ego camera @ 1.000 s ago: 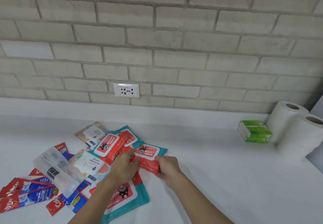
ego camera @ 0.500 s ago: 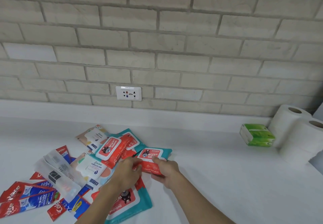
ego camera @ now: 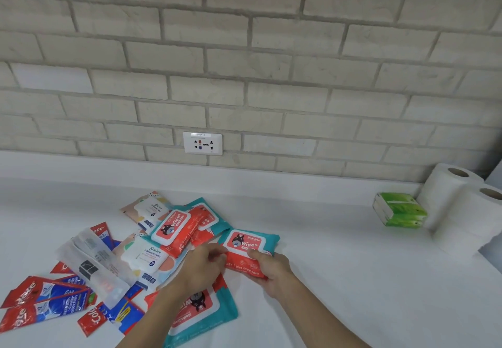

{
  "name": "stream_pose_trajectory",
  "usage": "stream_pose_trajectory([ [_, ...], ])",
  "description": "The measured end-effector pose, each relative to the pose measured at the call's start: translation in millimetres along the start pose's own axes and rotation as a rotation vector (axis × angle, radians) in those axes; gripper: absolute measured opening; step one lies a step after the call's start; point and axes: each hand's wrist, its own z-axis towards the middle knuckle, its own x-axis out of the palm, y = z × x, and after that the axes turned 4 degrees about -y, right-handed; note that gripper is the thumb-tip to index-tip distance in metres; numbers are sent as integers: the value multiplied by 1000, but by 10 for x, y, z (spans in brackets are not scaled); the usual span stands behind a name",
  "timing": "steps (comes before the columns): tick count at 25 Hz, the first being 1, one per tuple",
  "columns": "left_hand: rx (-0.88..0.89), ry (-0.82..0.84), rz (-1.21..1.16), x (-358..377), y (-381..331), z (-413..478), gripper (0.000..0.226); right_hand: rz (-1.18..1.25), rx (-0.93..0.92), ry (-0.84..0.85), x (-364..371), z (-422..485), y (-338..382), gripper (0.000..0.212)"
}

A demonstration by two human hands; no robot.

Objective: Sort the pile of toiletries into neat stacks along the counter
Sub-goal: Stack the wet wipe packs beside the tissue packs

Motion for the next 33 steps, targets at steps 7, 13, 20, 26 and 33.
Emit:
stream_pose_trajectory([
  [7,-43,-33,-132,-14,-128,-13,25,8,-85,9,-227,-63,51,55],
  [13,-184,-33,-374,65,-339,-2,45,-28,-129,89,-501,-168,118,51],
  [20,-240,113,-627,310,-595,127,51,-13,-116,225,-947,-302,299,47],
  [26,-195,146,-641,647,-981,293,57,18,-143,166,-1408,-206,513,45],
  [33,-165,100,-616,1159,-1504,485,57,56,-195,72,-1923,19,790,39],
])
